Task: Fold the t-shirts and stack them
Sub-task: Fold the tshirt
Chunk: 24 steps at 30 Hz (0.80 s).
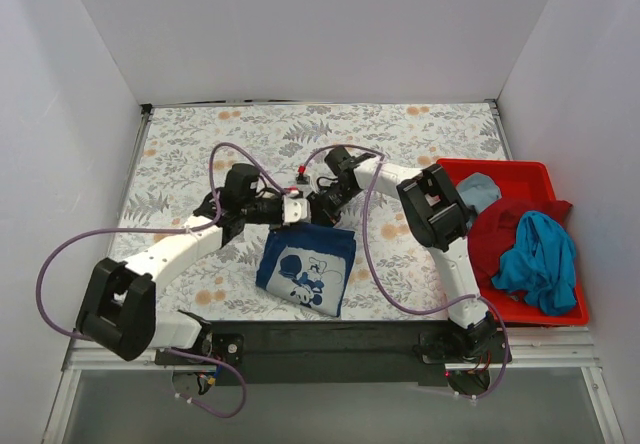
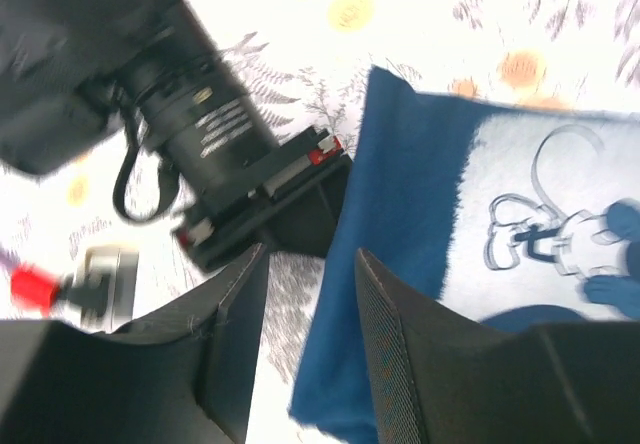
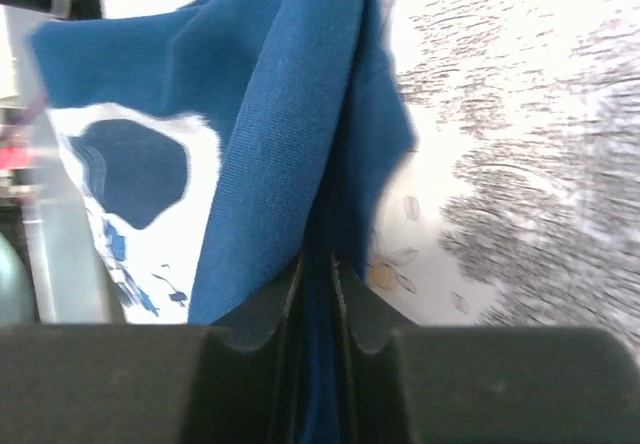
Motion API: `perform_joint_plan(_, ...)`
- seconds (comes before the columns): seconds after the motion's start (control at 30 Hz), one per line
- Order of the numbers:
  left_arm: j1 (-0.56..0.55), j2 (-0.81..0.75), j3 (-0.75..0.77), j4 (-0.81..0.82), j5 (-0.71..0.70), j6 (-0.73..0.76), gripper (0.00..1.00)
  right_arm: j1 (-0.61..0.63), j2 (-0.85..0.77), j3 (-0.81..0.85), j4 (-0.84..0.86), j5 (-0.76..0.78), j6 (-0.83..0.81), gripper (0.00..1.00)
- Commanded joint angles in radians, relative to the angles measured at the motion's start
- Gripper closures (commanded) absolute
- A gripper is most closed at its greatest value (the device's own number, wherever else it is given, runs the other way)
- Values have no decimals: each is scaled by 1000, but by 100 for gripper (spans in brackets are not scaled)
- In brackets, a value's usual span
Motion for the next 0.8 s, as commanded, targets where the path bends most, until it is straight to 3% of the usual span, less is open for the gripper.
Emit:
perform_joint_plan(0.0,72,-94,89,-108,17,-255,61,-4,-87,74,-56,147,-83,77)
perform_joint_plan(0.13,189,-71,178,-261,37,-485,60,-34,-129,117,-108,248,-115,60)
perform_joint_plan(0.3,310,101,322,-490,76,-556,59,-94,-183,160,-221,270,-164,41)
perform_joint_plan(0.53,320,343,456,-605,102,-721,43,-100,-242,68,-294,216,-197,39)
perform_joint_plan(0.77,318,457,488,-568,30,-761,37,-99,-277,-79,-303,268,-233,34)
